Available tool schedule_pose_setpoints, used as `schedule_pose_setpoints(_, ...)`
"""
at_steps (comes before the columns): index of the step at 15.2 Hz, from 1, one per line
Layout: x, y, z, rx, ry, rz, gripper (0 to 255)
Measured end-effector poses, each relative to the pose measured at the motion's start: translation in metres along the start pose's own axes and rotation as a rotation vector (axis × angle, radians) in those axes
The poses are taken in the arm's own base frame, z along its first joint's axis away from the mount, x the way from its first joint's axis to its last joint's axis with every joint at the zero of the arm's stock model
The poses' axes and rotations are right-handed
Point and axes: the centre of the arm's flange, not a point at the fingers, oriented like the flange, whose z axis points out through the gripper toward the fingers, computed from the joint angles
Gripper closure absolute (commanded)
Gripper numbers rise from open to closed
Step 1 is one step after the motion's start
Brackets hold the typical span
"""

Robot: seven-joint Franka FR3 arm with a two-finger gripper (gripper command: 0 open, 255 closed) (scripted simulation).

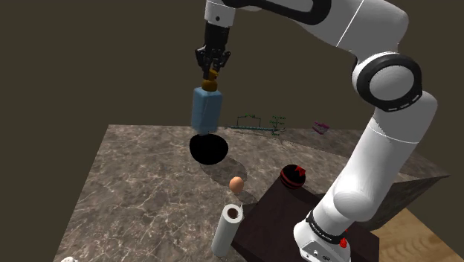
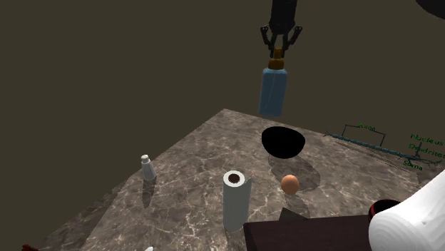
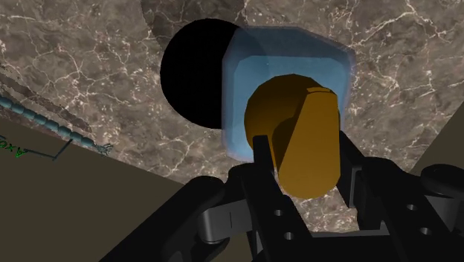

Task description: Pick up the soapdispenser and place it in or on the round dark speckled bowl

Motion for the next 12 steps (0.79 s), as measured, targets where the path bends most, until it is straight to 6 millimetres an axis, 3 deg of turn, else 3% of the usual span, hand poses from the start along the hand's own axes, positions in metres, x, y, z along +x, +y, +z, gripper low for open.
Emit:
schedule_pose_setpoints(7,0.026,0.078,-0.028,0.000,0.000,-0.001,255)
schedule_pose_setpoints(12,0.028,0.091,-0.012,0.000,-0.001,-0.001,255)
